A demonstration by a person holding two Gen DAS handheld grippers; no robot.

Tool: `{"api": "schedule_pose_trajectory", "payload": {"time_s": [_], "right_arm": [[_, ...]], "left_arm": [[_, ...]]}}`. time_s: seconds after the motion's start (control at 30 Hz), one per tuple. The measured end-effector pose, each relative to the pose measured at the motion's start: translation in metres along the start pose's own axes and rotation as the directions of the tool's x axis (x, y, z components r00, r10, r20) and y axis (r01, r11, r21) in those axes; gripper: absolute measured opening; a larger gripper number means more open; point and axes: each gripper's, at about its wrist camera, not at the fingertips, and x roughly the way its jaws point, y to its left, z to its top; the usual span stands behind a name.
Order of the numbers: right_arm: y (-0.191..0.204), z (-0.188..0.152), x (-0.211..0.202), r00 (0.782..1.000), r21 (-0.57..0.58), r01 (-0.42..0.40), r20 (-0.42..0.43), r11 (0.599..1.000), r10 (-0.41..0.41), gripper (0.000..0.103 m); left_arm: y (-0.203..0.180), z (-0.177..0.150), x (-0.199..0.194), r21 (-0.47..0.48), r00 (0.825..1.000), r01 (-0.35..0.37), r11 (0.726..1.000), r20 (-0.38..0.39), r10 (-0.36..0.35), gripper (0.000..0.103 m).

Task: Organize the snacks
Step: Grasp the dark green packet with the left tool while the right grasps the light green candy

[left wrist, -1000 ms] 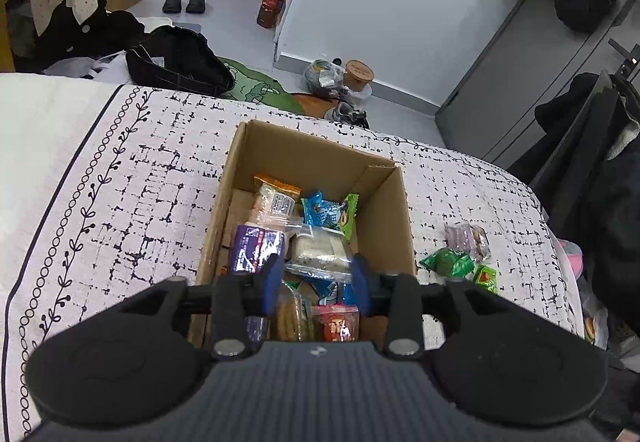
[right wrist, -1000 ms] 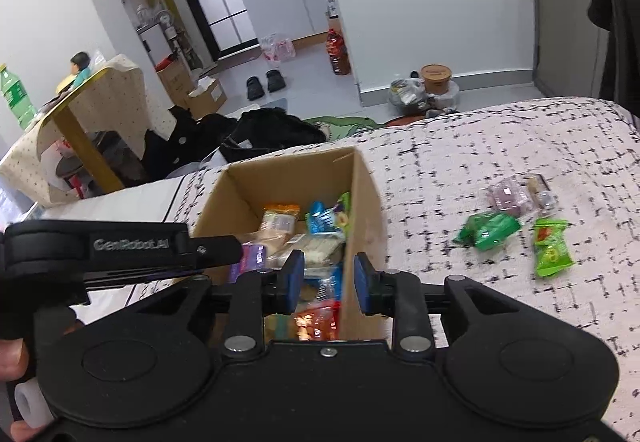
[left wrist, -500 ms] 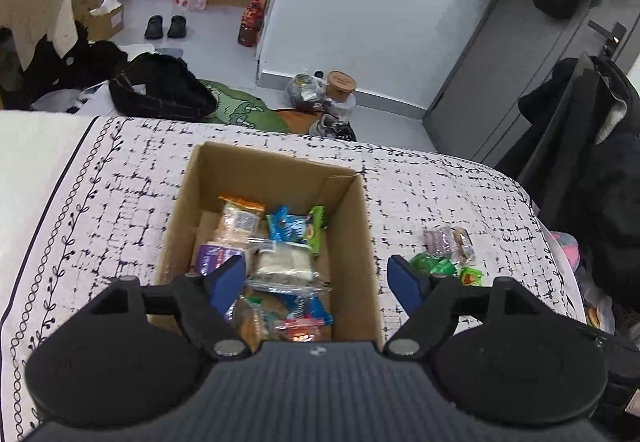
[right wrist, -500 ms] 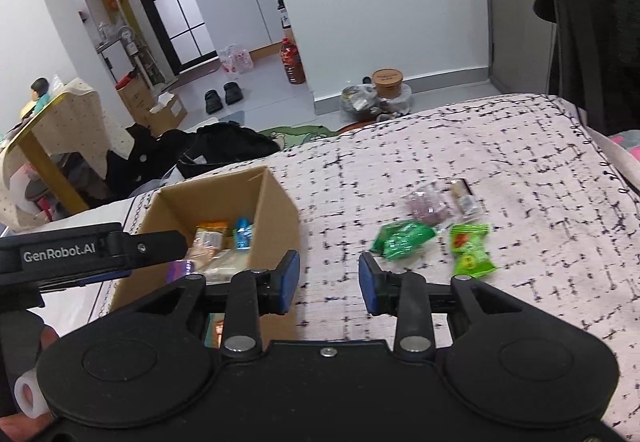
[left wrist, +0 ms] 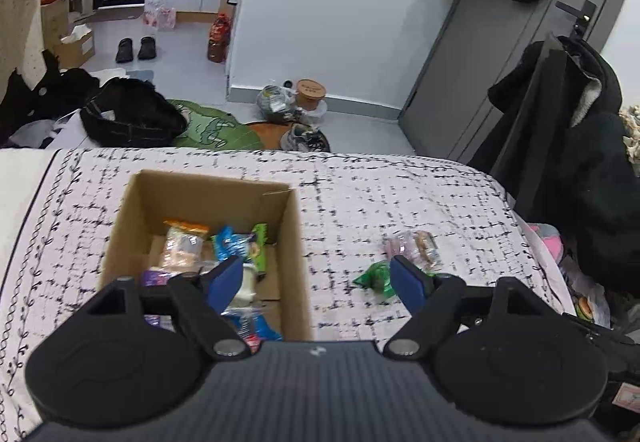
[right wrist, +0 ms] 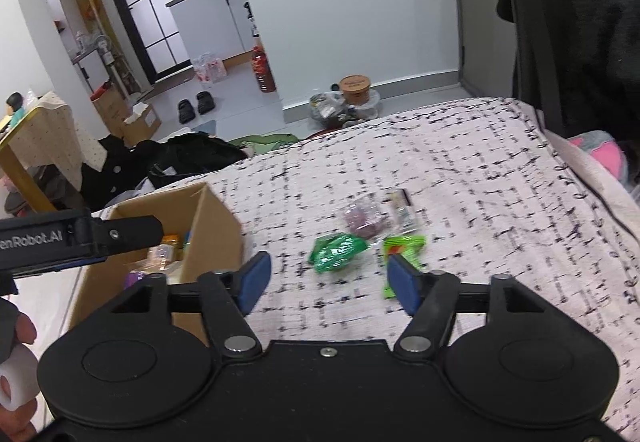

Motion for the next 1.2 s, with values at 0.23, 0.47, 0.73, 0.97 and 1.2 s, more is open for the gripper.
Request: {"api": "schedule_pose_trajectory", "payload": {"time_s": [0.23,0.47,0.73,0.97,1.2], "right_arm": [[-0.020,0.004,0.005,1.000,-0.032,0.026,0.000,0.999,-0.026,0.103],[-0.035,0.011,0.018,1.000,-0.070,-0.002,-0.028,0.998,0.000,0.103],[-0.049,0.021,0.030,0.999,-0.113,-0.045,-0.033,0.993,0.041,0.100],[-0.073,0.002,0.054,0.996,-0.038,-0.070,-0.049,0.997,0.068,0.079],[-0.087,-0.003,0.075,0.991,0.009,-0.093,-0.099,0.996,0.093,0.064]], "left_arm": [[-0.027,0.001,0.012,0.065,1.000,-0.018,0.998,-0.013,0.019,0.094],[-0.046,0.003,0.029,0.131,0.997,-0.057,0.990,-0.036,0.062,0.097],[-0.070,0.005,0.047,0.199,0.996,-0.066,0.978,-0.042,0.075,0.098],[-0.081,0.001,0.078,0.209,0.991,-0.069,0.976,-0.097,0.090,0.098],[-0.088,-0.004,0.101,0.177,0.990,-0.050,0.983,-0.123,0.073,0.098]]}}
